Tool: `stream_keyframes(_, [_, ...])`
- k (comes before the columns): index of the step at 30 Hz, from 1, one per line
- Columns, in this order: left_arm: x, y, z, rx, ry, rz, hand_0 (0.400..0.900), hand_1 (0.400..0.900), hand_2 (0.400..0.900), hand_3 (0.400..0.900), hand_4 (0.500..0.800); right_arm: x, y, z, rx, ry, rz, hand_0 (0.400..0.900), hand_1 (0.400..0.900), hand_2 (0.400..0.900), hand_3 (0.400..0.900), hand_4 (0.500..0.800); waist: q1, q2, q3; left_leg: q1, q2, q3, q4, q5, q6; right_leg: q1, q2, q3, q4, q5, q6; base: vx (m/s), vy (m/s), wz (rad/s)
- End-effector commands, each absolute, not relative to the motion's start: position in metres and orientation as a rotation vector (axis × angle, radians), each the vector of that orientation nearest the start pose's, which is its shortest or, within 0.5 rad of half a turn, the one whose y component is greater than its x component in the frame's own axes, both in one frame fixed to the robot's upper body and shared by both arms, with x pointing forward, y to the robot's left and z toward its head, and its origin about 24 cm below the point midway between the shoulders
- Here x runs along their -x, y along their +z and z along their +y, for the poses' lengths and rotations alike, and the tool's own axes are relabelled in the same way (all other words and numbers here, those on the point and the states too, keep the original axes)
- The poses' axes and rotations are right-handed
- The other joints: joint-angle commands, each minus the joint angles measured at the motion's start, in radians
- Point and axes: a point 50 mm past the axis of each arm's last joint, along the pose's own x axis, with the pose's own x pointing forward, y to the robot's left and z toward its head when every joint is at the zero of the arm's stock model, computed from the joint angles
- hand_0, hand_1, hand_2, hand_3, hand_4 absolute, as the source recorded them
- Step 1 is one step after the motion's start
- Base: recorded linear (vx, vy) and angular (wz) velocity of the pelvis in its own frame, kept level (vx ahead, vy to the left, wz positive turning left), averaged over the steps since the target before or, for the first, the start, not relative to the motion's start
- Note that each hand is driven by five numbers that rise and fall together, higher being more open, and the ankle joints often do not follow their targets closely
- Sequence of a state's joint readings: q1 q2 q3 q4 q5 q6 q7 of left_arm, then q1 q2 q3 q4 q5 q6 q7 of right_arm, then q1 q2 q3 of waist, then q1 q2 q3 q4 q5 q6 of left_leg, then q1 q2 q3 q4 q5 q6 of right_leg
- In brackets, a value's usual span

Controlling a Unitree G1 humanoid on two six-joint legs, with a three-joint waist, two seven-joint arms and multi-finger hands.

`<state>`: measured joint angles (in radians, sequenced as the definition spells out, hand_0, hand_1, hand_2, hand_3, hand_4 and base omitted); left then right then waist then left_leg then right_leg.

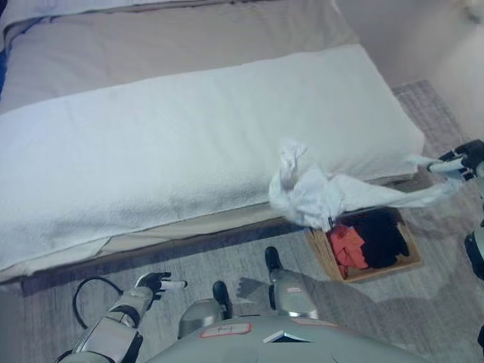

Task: Put the clothes on the bed into the basket.

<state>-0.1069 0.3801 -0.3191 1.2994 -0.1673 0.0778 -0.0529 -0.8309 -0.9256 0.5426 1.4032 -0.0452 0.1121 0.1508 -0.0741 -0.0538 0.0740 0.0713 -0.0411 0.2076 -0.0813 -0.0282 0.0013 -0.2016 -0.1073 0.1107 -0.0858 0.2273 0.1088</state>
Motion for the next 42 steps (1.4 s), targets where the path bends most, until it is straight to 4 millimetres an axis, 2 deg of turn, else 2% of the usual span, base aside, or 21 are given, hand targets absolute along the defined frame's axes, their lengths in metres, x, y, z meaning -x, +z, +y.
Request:
stream_keyframes(1, [-0.107,-0.131,0.316,-0.441,0.140,1.313,0.900,0.900,0.900,0.900,0.800,-0.265,0.154,-0.463,1.032,-0.564,0.833,0.400,0.400,0.400,0.400,0.500,0.001,0.010,-0.030,-0.016,0.036,-0.058,0.055,-0.093,-0.016,0.041,0.008,0.003,0.055,-0.108,0.049,-0.03,0.022,-0.31])
stream_keyframes(10, [-0.097,-0.123,0.337,-0.442,0.200,1.342,0.900,0.900,0.900,0.900,0.800,-0.228,0.146,-0.486,0.993,-0.618,0.952,0.400,0.400,0.400,0.400,0.500,-0.023,0.028,-0.043,0.010,0.026,-0.020,0.055,-0.106,-0.009,0.041,0.009,0.031,0.050,-0.092,0.062,-0.01,0.019,-0.18])
stream_keyframes(18, [-0.093,-0.120,0.343,-0.439,0.218,1.350,0.900,0.900,0.900,0.900,0.800,-0.216,0.148,-0.494,0.985,-0.651,0.959,0.400,0.400,0.400,0.400,0.500,-0.033,0.059,-0.042,0.012,0.019,-0.016,0.062,-0.113,-0.009,0.042,0.003,0.036,0.049,-0.091,0.063,0.00,0.003,-0.02])
stream_keyframes(19, [-0.093,-0.120,0.343,-0.433,0.223,1.349,0.900,0.900,0.900,0.900,0.800,-0.218,0.152,-0.494,0.981,-0.662,0.936,0.478,0.478,0.478,0.478,0.547,-0.034,0.064,-0.042,0.011,0.018,-0.016,0.063,-0.113,-0.008,0.042,0.002,0.038,0.048,-0.091,0.063,0.00,0.000,0.00])
stream_keyframes(20, [-0.092,-0.122,0.341,-0.425,0.221,1.349,0.900,0.900,0.900,0.900,0.800,-0.218,0.148,-0.493,0.980,-0.657,0.932,0.900,0.900,0.900,0.900,0.800,-0.035,0.071,-0.040,0.010,0.016,-0.017,0.066,-0.113,-0.008,0.043,0.002,0.038,0.049,-0.091,0.063,0.00,0.000,0.00])
stream_keyframes(25, [-0.093,-0.123,0.338,-0.422,0.214,1.348,0.900,0.900,0.900,0.900,0.800,-0.214,0.142,-0.494,0.968,-0.657,0.940,0.900,0.900,0.900,0.900,0.800,-0.034,0.093,-0.039,0.006,0.014,-0.025,0.065,-0.109,-0.011,0.047,-0.004,0.028,0.044,-0.094,0.059,0.00,-0.007,0.06])
stream_keyframes(26, [-0.090,-0.123,0.339,-0.412,0.221,1.357,0.900,0.900,0.900,0.900,0.800,-0.216,0.147,-0.494,0.963,-0.657,0.934,0.900,0.900,0.900,0.900,0.800,-0.034,0.094,-0.039,0.005,0.015,-0.027,0.064,-0.106,-0.012,0.048,-0.004,0.026,0.042,-0.093,0.058,0.00,-0.010,0.07])
stream_keyframes(28, [-0.091,-0.126,0.334,-0.410,0.205,1.355,0.900,0.900,0.900,0.900,0.800,-0.213,0.140,-0.493,0.969,-0.648,0.944,0.900,0.900,0.900,0.900,0.800,-0.033,0.098,-0.036,0.005,0.016,-0.032,0.061,-0.103,-0.012,0.052,-0.005,0.021,0.041,-0.095,0.057,0.00,-0.013,0.07])
stream_keyframes(37, [-0.092,-0.131,0.324,-0.387,0.186,1.359,0.900,0.900,0.900,0.900,0.800,-0.217,0.136,-0.490,0.970,-0.625,0.936,0.900,0.900,0.900,0.900,0.800,-0.025,0.087,-0.032,0.000,0.021,-0.049,0.050,-0.091,-0.017,0.058,-0.007,0.004,0.033,-0.097,0.049,0.00,-0.018,0.06])
stream_keyframes(42, [-0.092,-0.131,0.323,-0.393,0.181,1.361,0.900,0.900,0.900,0.900,0.800,-0.214,0.131,-0.490,0.965,-0.621,0.955,0.900,0.900,0.900,0.900,0.800,-0.019,0.076,-0.033,-0.001,0.026,-0.059,0.049,-0.090,-0.020,0.065,-0.008,-0.009,0.032,-0.104,0.046,0.01,-0.017,0.06])
